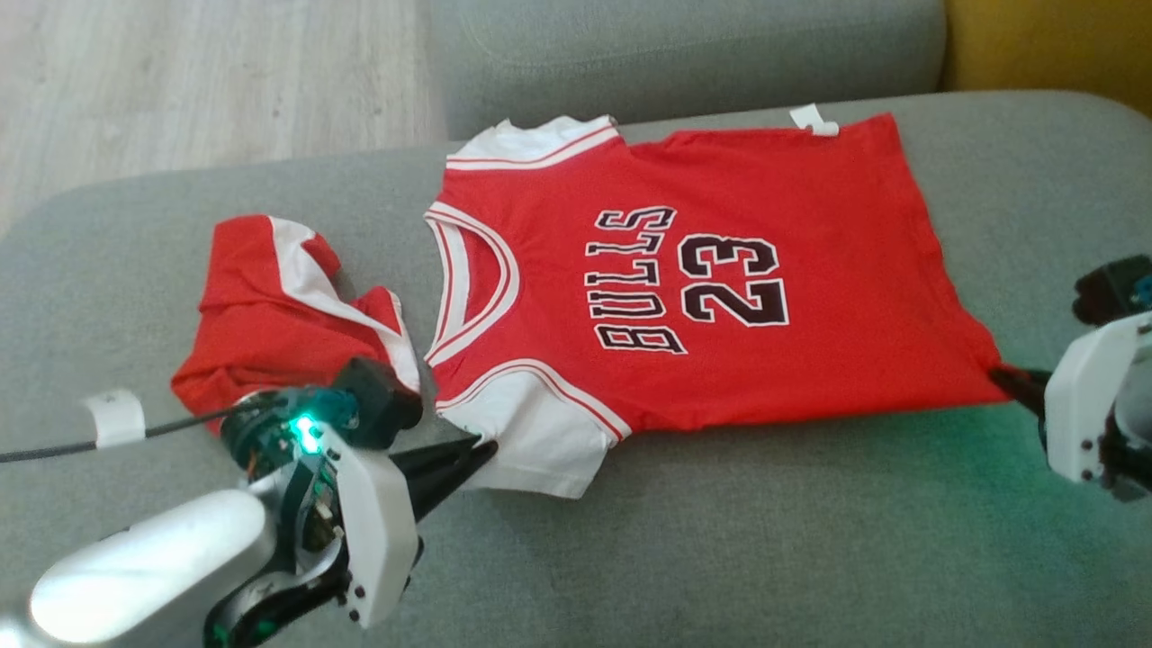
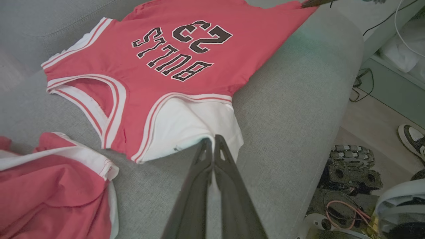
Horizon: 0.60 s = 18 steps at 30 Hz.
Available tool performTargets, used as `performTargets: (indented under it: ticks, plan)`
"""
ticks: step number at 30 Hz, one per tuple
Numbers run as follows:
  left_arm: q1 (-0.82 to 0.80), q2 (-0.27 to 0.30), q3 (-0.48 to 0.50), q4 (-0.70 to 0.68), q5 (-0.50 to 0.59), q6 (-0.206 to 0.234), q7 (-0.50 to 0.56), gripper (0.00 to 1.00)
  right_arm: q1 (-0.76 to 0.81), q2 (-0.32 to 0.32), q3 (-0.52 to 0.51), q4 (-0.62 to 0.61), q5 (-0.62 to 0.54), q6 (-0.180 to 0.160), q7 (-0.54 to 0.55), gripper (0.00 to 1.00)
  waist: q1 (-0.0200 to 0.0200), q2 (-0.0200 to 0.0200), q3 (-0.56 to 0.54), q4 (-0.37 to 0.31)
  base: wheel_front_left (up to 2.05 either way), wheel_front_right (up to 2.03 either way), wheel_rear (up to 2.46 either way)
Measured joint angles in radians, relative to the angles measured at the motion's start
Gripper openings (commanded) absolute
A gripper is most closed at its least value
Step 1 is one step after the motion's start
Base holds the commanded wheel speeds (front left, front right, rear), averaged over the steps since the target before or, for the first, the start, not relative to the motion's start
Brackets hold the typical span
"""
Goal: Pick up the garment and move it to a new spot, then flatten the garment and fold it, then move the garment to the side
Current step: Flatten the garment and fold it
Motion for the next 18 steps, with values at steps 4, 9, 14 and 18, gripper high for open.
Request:
performTargets:
  ticks: [4,9,14,18]
  plan:
    - [-0.016,-0.011,0.003,0.045,0.036,0.000,-0.024,0.00,-0.004,0.003,-0.046,-0.010,-0.007,0.000,0.000,0.00,0.0001,0.0000,0.033,-0.007,0.00,0.00,0.00]
    - [-0.102,-0.039,0.022,0.142,0.080,-0.017,-0.040,0.00,-0.050,0.045,-0.108,0.001,-0.047,0.000,-0.012,0.00,0.0002,0.0000,0.087,-0.017,0.00,0.00,0.00]
    - [-0.177,-0.100,0.054,0.277,0.064,-0.047,-0.042,0.00,-0.126,0.123,-0.162,0.052,-0.064,0.000,-0.012,0.00,0.0002,-0.0001,0.143,-0.028,0.00,0.00,0.00]
    - [-0.243,-0.145,0.055,0.404,0.071,-0.073,-0.040,0.00,-0.168,0.155,-0.180,0.101,-0.098,0.000,-0.012,0.00,0.0002,0.0000,0.183,-0.032,0.00,0.00,0.00]
